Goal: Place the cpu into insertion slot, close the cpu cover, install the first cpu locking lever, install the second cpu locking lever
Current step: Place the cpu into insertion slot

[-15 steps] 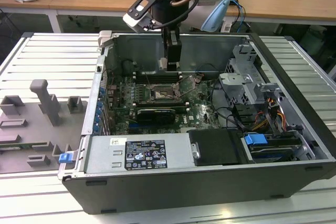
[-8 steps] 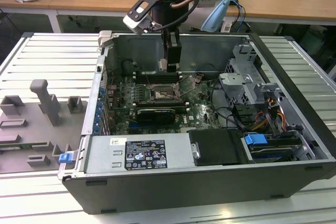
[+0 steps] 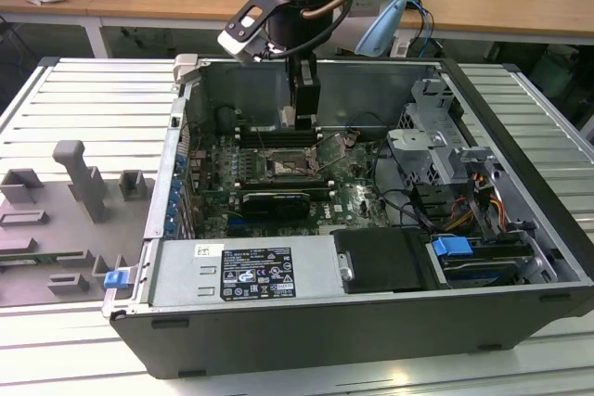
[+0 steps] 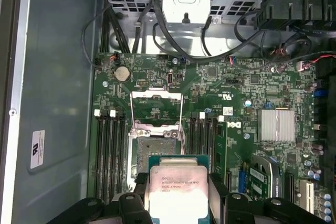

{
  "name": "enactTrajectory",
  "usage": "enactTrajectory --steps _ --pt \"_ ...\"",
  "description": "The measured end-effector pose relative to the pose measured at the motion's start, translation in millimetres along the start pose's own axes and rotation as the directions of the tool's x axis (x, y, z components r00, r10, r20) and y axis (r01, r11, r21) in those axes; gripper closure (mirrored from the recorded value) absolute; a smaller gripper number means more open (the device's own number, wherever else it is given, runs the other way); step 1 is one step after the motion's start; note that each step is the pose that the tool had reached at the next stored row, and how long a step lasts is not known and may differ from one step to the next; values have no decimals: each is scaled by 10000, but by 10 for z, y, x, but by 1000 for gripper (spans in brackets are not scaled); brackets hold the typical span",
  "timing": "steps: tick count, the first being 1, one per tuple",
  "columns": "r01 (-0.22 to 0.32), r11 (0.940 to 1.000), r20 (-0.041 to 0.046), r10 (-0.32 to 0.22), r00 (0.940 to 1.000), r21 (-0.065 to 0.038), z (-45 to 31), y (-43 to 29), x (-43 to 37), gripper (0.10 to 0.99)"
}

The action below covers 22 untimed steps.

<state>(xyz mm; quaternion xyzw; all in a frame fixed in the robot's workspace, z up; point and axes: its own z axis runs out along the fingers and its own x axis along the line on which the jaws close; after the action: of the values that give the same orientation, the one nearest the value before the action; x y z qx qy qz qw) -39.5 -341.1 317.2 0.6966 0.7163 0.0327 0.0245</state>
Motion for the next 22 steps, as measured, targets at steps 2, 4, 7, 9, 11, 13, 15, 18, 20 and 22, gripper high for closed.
enactTrajectory --steps 2,4,7,9,11,13,15,18,20,22 --pt "0 10000 0 0 10000 0 13 -1 0 553" --pt "0 10000 0 0 10000 0 19 -2 0 553" --pt "0 10000 0 0 10000 1 29 -2 0 553" --pt "0 10000 -1 0 10000 0 36 -3 0 553" --pt "0 10000 0 0 10000 1 43 -4 0 553" --pt "0 10000 -1 0 10000 0 51 -4 0 553" --pt "0 10000 0 0 10000 0 63 -5 -1 553" --pt "0 10000 -1 0 10000 0 79 -6 -1 553" --pt "-1 10000 0 1 10000 2 88 -7 -1 553" --pt "-1 10000 -1 1 10000 3 100 -8 -1 553"
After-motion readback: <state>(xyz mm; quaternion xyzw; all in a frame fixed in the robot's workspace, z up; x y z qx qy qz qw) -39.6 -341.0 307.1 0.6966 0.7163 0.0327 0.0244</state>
